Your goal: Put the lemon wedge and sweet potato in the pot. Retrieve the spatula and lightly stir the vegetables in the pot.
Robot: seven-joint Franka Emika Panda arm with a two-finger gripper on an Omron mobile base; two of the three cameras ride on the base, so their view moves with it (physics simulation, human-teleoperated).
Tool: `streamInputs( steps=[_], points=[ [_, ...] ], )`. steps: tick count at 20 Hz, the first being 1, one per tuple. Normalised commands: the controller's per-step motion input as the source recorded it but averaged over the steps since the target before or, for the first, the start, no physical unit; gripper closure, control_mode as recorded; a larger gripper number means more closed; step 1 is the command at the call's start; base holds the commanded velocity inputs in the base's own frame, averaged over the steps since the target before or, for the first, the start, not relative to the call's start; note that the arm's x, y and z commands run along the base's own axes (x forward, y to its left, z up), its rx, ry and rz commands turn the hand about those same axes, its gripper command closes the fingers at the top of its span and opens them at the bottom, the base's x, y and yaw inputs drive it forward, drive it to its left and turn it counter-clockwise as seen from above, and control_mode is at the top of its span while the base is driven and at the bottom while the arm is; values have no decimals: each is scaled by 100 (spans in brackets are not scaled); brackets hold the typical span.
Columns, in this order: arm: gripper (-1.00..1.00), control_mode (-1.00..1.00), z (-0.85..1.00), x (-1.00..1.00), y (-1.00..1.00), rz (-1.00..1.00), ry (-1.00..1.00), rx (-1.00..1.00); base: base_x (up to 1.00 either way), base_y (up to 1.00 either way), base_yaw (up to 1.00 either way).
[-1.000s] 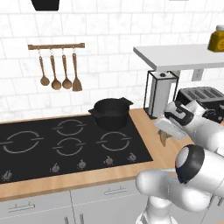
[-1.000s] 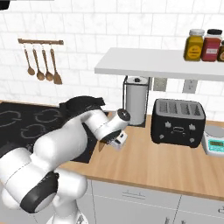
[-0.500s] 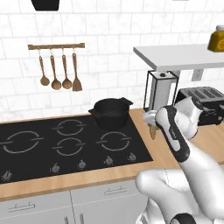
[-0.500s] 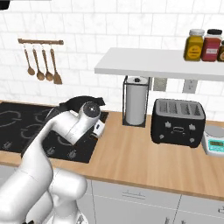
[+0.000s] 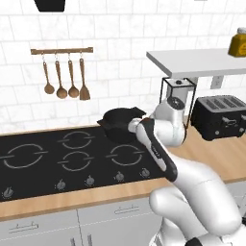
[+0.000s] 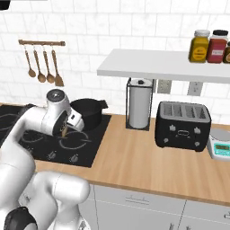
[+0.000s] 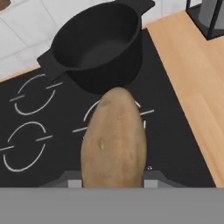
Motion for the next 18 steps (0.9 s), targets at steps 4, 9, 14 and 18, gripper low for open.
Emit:
streamInputs(
  steps=[4,9,14,18],
  points=[
    [100,-100,72,68,4,-1,26,0,0,0,0],
    [100,-100,42,95,2,-7,30,0,0,0,0],
    [100,-100,-11,100,10,-18,17,0,0,0,0],
    [100,-100,-39,72,15,-11,1,0,0,0,0]
  ],
)
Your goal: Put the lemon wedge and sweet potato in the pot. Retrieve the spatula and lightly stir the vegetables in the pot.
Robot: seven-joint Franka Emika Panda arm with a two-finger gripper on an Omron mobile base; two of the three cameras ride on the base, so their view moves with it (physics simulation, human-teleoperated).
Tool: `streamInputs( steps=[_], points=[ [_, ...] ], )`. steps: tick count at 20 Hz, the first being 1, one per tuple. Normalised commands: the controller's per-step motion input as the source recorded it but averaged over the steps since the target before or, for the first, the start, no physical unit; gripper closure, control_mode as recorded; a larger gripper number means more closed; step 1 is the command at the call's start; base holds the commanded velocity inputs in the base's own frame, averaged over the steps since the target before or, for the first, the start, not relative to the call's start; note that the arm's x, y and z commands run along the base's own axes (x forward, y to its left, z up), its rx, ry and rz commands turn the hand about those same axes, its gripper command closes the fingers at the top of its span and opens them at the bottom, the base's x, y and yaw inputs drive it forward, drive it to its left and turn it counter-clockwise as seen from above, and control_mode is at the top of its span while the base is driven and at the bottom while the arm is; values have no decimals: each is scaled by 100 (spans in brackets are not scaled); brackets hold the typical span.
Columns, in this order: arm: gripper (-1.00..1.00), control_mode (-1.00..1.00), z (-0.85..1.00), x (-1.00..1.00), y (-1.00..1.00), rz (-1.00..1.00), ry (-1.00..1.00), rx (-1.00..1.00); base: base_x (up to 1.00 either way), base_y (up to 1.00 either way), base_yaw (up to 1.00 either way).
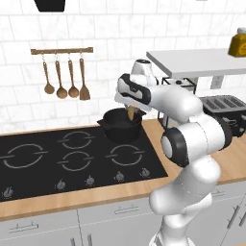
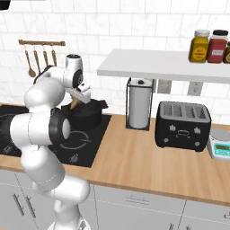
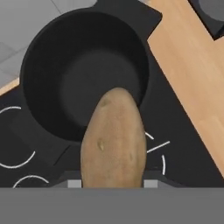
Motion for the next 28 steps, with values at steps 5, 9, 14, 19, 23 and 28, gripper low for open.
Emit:
streamInputs(
  steps=[5,9,14,19,23,28],
  points=[
    [100,-100,-74,29,2,-7,-1,0,0,0,0],
    [100,-100,-57,32,0,-6,-2,0,0,0,0],
    [100,-100,-9,36,0,-6,3,0,0,0,0],
    [100,-100,-5,38,2,-7,7,1,0,0,0],
    [100,-100,-28,23,2,-8,1,0,0,0,0],
    [-100,-100,-38,10,4,-8,-2,0,0,0,0]
  ],
)
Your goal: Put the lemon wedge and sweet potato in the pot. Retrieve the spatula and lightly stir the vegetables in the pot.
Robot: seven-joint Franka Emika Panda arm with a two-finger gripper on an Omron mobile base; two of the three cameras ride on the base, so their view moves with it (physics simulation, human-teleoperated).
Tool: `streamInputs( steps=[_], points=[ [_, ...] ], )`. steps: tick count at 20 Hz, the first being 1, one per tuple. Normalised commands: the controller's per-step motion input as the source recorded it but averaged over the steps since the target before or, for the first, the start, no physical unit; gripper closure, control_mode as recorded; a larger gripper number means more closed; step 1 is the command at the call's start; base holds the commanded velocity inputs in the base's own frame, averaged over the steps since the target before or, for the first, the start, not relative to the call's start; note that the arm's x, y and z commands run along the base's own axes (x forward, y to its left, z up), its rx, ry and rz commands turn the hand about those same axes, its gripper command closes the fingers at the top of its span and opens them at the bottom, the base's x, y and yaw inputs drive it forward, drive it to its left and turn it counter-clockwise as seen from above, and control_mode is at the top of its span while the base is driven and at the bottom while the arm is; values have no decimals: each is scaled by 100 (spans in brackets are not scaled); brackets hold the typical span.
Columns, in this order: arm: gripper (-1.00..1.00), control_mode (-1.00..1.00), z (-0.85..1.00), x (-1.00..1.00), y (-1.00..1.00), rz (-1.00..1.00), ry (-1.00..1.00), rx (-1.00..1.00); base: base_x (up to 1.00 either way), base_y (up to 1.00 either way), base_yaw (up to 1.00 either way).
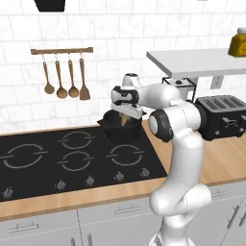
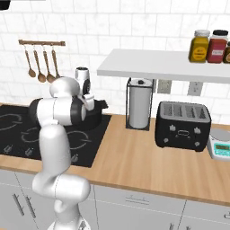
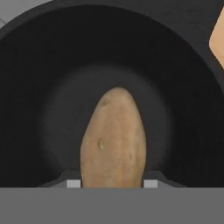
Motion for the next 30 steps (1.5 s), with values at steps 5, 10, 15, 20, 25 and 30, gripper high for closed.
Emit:
streamInputs(
  steps=[5,10,15,20,25,30],
  points=[
    [-100,-100,-24,1,1,-7,-4,0,0,0,0],
    [-100,-100,-6,0,0,-4,-1,0,0,0,0],
    [-100,-100,48,-22,0,-5,-14,0,0,0,0],
    [-100,-100,100,-90,8,-1,-19,-3,0,0,0],
    [-100,-100,74,-100,1,4,-25,-6,0,0,0],
    [-100,-100,19,-100,-4,16,-22,0,0,0,0]
  ],
)
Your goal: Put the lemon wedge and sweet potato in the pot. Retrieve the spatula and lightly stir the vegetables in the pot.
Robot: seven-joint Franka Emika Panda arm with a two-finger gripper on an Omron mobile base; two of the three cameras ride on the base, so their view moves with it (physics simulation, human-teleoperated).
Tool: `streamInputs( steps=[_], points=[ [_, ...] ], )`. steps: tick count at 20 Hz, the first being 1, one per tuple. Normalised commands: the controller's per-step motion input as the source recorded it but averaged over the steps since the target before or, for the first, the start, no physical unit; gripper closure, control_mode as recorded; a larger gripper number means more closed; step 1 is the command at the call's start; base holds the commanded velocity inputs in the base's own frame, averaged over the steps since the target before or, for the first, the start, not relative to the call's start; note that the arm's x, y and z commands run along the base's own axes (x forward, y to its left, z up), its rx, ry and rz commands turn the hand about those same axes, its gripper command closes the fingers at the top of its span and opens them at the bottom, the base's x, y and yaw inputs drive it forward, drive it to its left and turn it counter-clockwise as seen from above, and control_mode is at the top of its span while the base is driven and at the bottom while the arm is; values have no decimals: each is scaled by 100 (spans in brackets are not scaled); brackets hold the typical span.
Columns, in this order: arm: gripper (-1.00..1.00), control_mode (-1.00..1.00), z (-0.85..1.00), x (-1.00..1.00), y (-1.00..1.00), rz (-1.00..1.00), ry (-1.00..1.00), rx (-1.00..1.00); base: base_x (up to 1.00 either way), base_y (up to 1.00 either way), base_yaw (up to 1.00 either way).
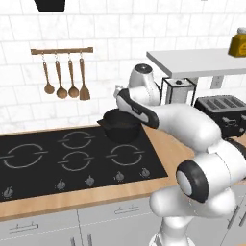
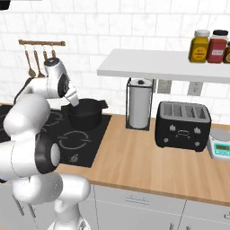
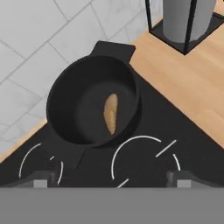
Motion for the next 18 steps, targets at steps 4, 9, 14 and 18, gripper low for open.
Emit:
streamInputs(
  steps=[4,9,14,18],
  points=[
    [-100,-100,0,-100,-25,29,-13,0,0,0,0],
    [-100,-100,30,-100,-47,16,-8,0,0,0,0],
    [-100,-100,61,-100,-34,2,-2,0,0,0,0],
    [-100,-100,7,-18,-8,-4,-7,0,0,0,0]
  ],
)
